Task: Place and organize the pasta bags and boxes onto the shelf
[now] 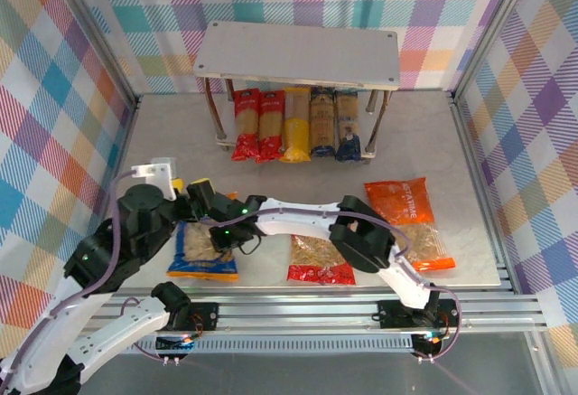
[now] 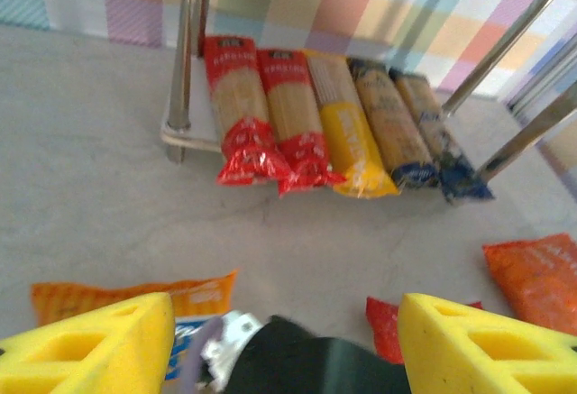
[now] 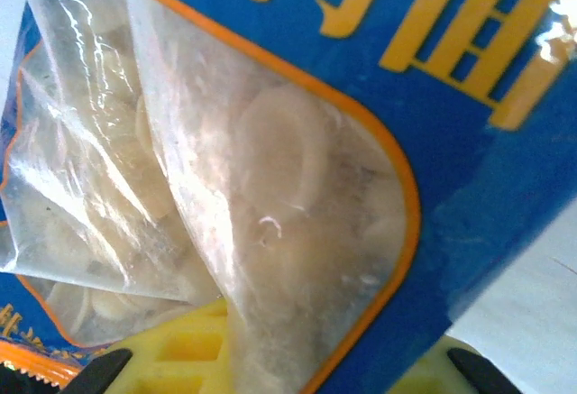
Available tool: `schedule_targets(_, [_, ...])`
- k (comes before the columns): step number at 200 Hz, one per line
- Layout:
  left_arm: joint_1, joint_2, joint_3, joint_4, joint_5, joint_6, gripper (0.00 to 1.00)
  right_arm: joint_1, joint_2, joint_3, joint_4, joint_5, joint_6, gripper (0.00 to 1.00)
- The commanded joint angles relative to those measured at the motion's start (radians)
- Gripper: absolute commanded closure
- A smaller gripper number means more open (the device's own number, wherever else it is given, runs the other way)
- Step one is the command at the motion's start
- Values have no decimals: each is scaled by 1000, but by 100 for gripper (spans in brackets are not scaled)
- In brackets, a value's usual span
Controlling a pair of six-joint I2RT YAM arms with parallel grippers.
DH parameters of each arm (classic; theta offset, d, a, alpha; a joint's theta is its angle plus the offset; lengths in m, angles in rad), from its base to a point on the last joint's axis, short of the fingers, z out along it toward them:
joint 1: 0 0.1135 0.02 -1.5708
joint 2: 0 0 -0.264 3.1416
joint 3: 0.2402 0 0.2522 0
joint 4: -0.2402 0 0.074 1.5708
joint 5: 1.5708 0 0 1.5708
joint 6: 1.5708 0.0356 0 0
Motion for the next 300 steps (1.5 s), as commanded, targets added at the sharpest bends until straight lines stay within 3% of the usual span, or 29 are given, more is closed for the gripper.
schedule_targets(1, [-13,43,-35,39,38,-12,34,-30,-132,-122,-34,88,-27,78])
schedule_targets(32, [-50,117,-58,44,7,-17,35,-50,-270,-287,-48,107,-18,78])
schedule_targets(64, [-145,235,-55,-9,-127,-26,35,-77,-362,-413,-42,119,1,78])
schedule_targets(95, [-196,319,-77,-40,-199,-79,35,-92,-377,-446,-39,92,-13,72])
schedule_targets(134, [-196,283,-132,-91,-268,-146,33,-110,-385,-458,-37,71,-33,69])
schedule_targets(164, [-196,234,-167,-141,-288,-189,34,-126,-447,-474,-45,81,-63,50])
schedule_targets(181, [-196,169,-186,-124,-288,-200,33,-136,-482,-470,-86,92,-89,33])
schedule_targets(209, [-196,82,-152,-28,-257,-138,30,-144,-514,-456,-179,114,-121,28])
schedule_targets(240, [-196,129,-68,-51,-263,-93,31,-144,-610,-487,-240,176,-113,26])
schedule_targets(263, [-196,151,-104,-57,-260,-103,31,-158,-722,-491,-337,274,-113,20])
schedule_targets(300, [-196,185,-235,5,-185,-159,31,-307,-944,-511,-562,338,-121,5])
